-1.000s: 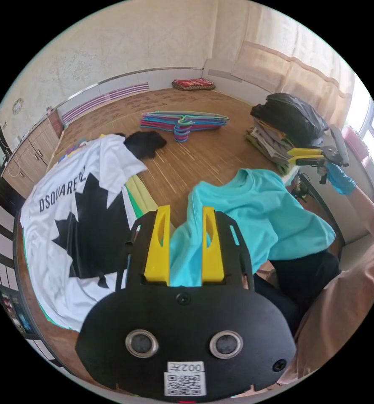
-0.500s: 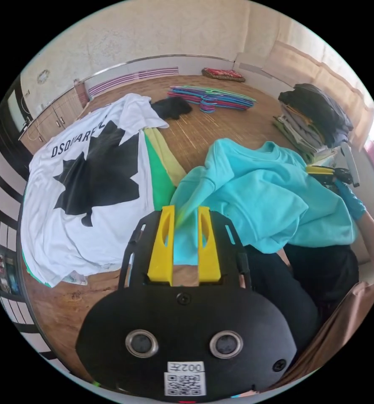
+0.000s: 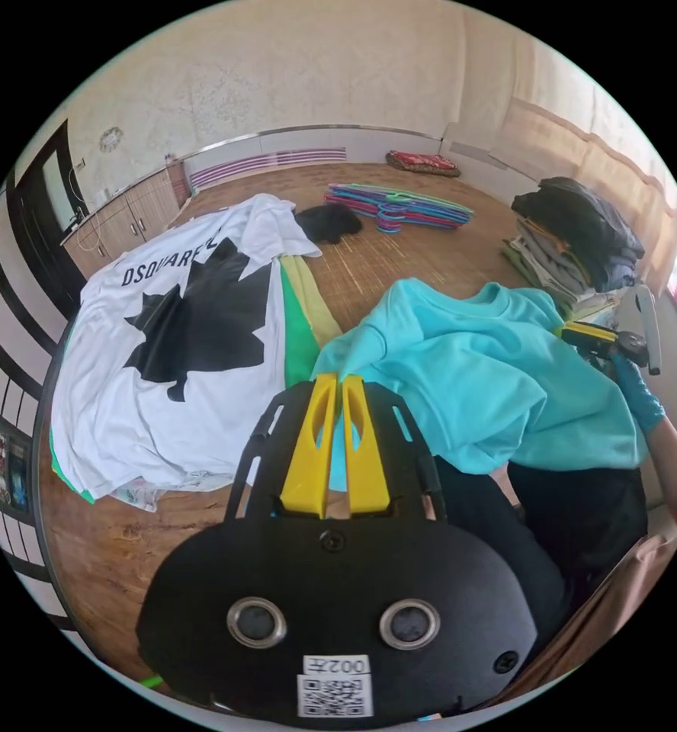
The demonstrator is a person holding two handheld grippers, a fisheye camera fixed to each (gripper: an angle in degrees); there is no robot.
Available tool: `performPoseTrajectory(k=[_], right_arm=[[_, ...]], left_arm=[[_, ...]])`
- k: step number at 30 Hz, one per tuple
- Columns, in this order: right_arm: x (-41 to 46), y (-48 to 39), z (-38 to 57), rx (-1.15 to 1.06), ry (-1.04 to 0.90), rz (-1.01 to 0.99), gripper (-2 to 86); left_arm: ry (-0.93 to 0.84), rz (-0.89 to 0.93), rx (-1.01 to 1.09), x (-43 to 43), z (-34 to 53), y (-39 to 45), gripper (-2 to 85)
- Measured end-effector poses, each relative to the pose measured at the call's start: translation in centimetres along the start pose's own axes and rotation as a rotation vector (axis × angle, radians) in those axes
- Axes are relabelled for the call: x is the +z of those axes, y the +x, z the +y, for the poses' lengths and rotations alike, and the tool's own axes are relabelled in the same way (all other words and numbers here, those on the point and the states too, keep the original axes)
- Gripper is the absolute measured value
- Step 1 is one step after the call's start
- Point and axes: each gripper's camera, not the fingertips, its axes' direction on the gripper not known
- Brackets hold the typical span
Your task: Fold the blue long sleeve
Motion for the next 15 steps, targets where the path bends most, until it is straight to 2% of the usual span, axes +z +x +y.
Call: performPoseTrajectory(k=[6,15], right_arm=[[-11.8,-2.8,1.9,-0.039,0.206,-0.031,3.7],[-29.0,-7.2,3.8,-0.065,0.472,-0.107,3.5]], left_arm=[[0.081,0.012,0.006,-7.8,2.3,0.5,-1.0],[0.302,0.022,0.059,-21.8,4.3,2.0,-1.0]])
